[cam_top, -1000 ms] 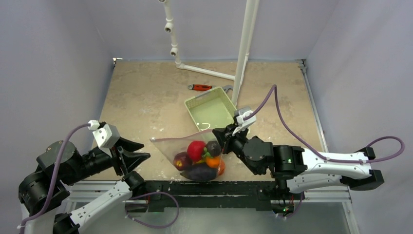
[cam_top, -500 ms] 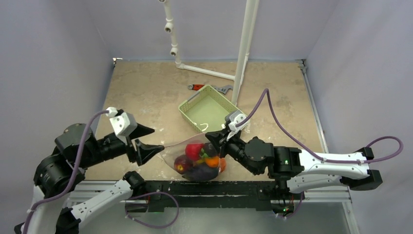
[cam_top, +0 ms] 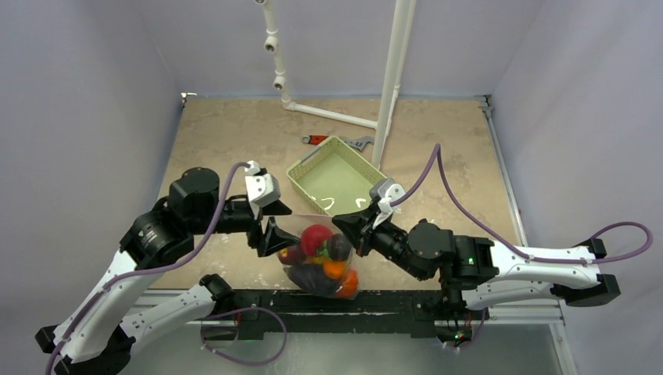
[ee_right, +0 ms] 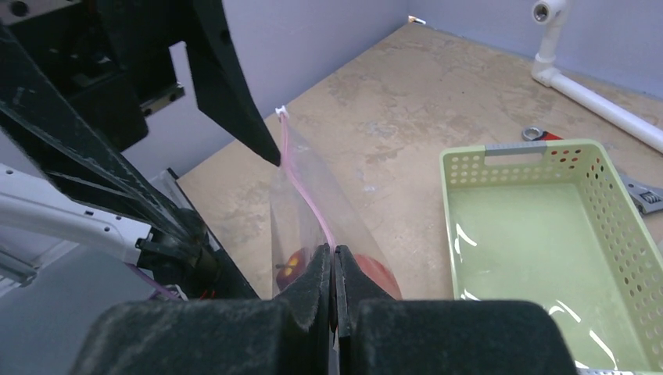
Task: Place the food in the zip-top bag and seal the zipper
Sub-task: Place the zipper food storage bag at the center of the board.
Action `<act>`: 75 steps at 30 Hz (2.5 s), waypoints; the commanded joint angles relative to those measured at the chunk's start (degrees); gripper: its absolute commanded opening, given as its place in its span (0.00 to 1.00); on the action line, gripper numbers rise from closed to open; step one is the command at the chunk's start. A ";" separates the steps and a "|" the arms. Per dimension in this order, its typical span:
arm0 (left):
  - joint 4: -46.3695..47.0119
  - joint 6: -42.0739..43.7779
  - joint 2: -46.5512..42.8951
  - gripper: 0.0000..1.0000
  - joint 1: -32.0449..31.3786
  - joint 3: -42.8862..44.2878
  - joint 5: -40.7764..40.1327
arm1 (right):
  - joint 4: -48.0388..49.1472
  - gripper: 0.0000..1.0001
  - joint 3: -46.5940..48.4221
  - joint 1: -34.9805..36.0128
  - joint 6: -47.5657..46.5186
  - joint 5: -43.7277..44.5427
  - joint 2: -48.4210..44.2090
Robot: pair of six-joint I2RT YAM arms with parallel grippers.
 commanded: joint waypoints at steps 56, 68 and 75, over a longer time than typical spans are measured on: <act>6.79 1.13 2.63 0.00 -0.12 0.96 -9.31 | -4.36 0.58 1.90 0.07 13.29 14.84 -7.60; 11.49 5.72 3.72 0.00 -0.15 2.70 -53.10 | -2.72 0.64 -0.59 0.07 17.23 17.65 -11.59; 25.59 19.63 4.48 0.00 -0.17 -3.10 -77.42 | -1.73 0.64 -1.20 0.08 17.41 16.55 -10.10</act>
